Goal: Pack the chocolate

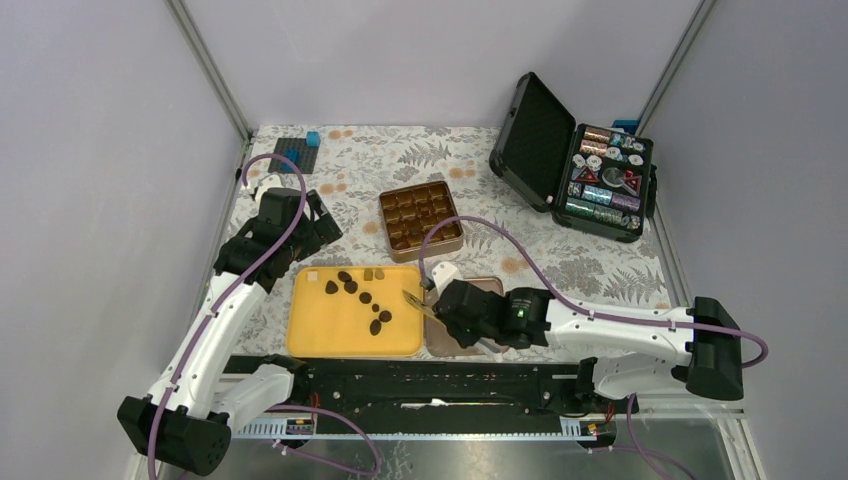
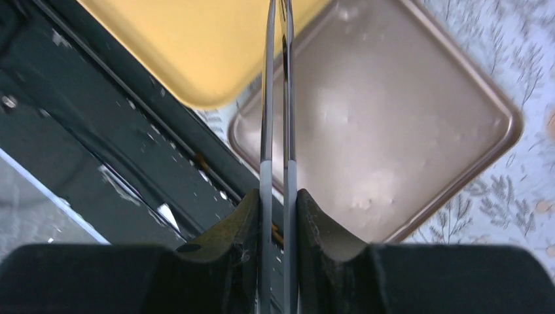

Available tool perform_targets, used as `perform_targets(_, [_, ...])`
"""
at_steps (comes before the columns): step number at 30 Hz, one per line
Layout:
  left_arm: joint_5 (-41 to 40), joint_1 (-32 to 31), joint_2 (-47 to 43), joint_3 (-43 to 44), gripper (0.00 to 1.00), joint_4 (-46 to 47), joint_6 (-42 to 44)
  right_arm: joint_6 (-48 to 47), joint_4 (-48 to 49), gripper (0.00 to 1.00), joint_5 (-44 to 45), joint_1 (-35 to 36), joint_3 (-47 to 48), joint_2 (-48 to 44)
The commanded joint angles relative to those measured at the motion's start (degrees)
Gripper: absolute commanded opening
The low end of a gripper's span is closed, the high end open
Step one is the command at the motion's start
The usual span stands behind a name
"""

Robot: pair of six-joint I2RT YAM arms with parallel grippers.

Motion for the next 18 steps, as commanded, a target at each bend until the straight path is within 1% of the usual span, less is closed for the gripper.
perform_targets(1, [-0.9, 0.4, -0.6, 0.7, 0.99, 0.4, -0.4, 2.8, 1.8, 0.29, -3.2, 1.5, -3.3, -3.8])
perform_targets(5, [-1.7, 0.3, -0.4, 0.8, 0.99, -0.3, -1.1, 2.4, 1.6, 0.32, -4.4, 2.6, -3.1, -2.3])
perform_targets(12, [-2.4, 0.4, -0.2, 1.2, 0.99, -0.9, -0.8, 1.6, 4.8, 0.4, -6.0, 3.8, -3.2, -0.4])
perform_targets(15, [-2.4, 0.3, -0.3, 1.6, 0.99, -1.0, -0.9, 1.3, 5.7, 0.42, -5.2, 3.8, -2.8, 1.1])
perform_targets(18, [-2.5, 0.4, -0.4, 1.7, 0.99, -1.0, -0.8, 0.9, 7.5, 0.46, -3.1, 3.9, -3.1, 2.4])
